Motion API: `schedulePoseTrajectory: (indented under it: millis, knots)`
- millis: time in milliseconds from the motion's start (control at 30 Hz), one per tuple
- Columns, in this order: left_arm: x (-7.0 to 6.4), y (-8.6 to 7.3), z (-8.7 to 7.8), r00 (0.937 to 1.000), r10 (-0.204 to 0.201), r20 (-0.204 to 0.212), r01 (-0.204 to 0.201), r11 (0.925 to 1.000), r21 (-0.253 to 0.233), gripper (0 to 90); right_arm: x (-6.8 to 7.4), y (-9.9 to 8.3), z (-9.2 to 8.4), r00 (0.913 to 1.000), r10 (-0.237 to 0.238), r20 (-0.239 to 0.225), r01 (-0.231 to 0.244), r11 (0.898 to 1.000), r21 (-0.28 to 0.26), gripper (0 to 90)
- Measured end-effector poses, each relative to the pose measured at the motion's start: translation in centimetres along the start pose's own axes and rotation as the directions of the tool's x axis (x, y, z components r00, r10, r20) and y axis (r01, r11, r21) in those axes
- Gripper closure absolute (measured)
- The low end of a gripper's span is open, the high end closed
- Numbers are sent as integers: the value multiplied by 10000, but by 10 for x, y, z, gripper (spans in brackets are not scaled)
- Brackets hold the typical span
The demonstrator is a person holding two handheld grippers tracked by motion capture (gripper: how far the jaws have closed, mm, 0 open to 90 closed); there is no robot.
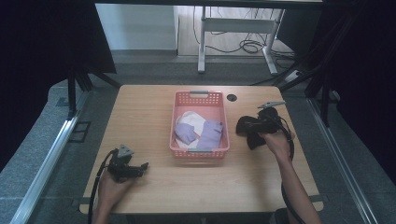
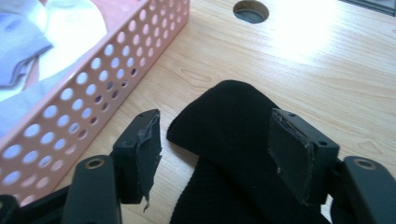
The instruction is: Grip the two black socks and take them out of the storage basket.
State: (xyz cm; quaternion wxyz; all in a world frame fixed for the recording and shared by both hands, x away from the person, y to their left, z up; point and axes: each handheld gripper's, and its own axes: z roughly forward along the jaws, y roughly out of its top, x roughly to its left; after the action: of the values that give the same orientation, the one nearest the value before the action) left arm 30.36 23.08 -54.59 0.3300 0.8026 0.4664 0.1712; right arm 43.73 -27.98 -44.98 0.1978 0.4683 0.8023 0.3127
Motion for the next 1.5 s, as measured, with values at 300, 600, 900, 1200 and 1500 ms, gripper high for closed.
schedulePoseTrajectory:
  millis: [300,600,900,1200,1500]
  knots:
    - [0,0,0,10000,-3,0,3,10000,3,134,7,-2,-9,9993,-235,-278,235,9997,-9,290]
    - [0,0,0,10000,0,2,0,10000,9,134,16,-6,-22,9975,-452,-544,451,9990,-25,207]
    - [0,0,0,10000,1,0,-1,10000,8,134,26,-15,-33,9948,-704,-741,703,9975,-37,138]
    - [0,0,0,10000,0,0,0,10000,9,135,33,-27,-42,9934,-761,-856,755,9971,-107,129]
    - [0,0,0,10000,-2,-3,2,10000,2,135,39,-41,-44,9915,-855,-978,847,9963,-132,130]
